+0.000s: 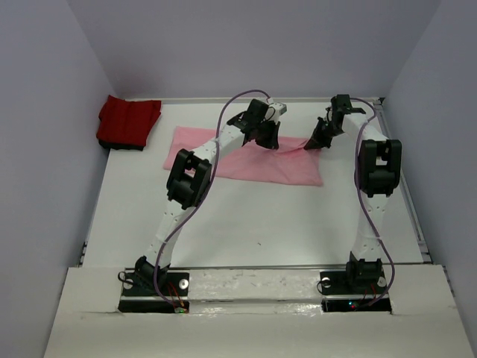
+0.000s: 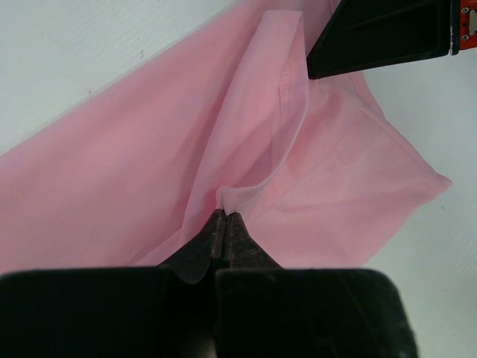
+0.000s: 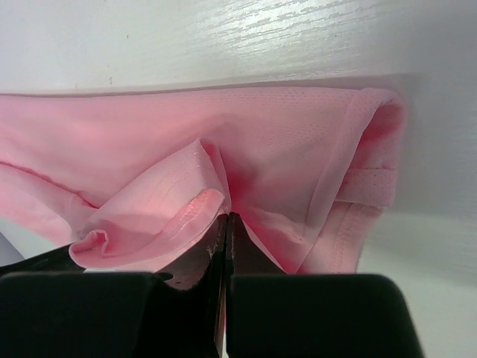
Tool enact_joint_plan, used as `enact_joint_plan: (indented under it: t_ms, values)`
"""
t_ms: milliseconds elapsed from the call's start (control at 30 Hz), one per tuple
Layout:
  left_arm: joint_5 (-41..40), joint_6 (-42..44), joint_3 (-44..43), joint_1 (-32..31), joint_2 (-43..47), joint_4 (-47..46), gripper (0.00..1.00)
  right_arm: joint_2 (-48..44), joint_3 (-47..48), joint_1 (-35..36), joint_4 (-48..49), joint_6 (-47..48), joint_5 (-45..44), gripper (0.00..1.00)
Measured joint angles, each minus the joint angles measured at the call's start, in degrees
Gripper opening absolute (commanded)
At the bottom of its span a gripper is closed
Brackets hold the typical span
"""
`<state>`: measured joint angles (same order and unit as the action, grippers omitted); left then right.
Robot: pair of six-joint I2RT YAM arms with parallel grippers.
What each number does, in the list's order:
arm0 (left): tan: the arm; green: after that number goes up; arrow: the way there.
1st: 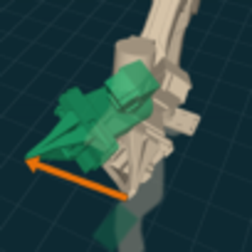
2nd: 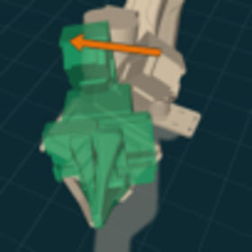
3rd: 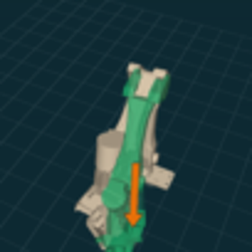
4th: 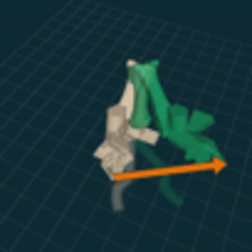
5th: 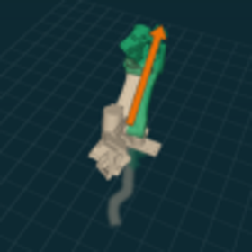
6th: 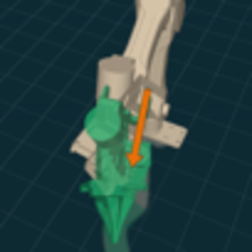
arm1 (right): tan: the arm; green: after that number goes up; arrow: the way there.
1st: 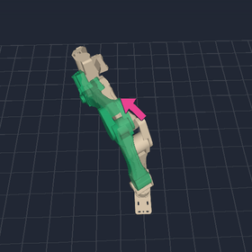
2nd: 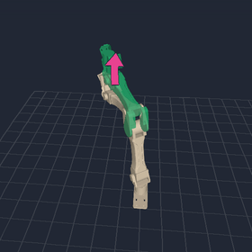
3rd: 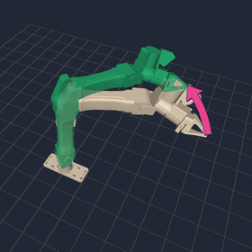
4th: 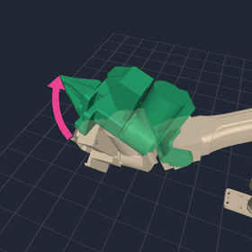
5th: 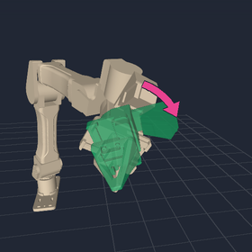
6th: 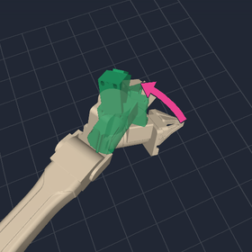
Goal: Fold and stack the t-shirts
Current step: Fold the other side of the tshirt into a rectangle
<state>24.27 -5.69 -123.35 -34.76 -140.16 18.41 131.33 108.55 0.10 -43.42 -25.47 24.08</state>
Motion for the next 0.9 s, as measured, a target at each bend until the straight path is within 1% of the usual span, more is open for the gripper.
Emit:
enact_joint_plan:
  t_ms: [67, 100, 133, 167, 233, 300, 600, 800, 900]
  values:
    - [-0.02, -0.11, 0.0, 0.0, 0.11, -0.02, 0.01, 0.33, 0.35, 0.0, 0.24, -0.11, 0.2, 0.0]
    - [-0.02, -0.13, 0.0, 0.0, 0.13, -0.02, 0.01, 0.39, 0.42, 0.0, 0.26, -0.13, 0.24, 0.05]
    - [-0.04, -0.13, 0.0, 0.0, 0.13, 0.0, 0.01, 0.39, 0.48, 0.0, 0.31, -0.24, 0.31, 0.2]
    - [-0.07, -0.13, 0.0, 0.0, 0.13, 0.0, 0.01, 0.39, 0.5, 0.0, 0.37, -0.42, 0.37, 0.28]
    - [-0.09, -0.15, 0.0, -0.02, 0.13, 0.0, 0.01, 0.39, 0.68, 0.0, 0.46, -0.37, 0.46, 0.38]
    - [-0.09, -0.15, 0.0, 0.0, 0.15, 0.0, 0.01, 0.39, 0.79, 0.0, 0.39, -0.22, 0.46, 0.41]
    - [-0.09, -0.44, 0.0, 0.0, 0.15, -0.09, 0.01, -0.83, -0.09, 0.0, 0.26, -0.28, 0.48, 0.4]
    - [-0.17, -0.79, 0.0, 0.0, 0.15, -0.2, 0.01, -6.95, -5.18, 0.0, 0.2, -0.24, 0.61, 0.39]
    - [-0.17, -0.87, 0.0, 0.0, 0.15, -0.22, 0.01, -10.03, -7.43, 0.0, 0.22, -0.26, 0.66, 0.38]
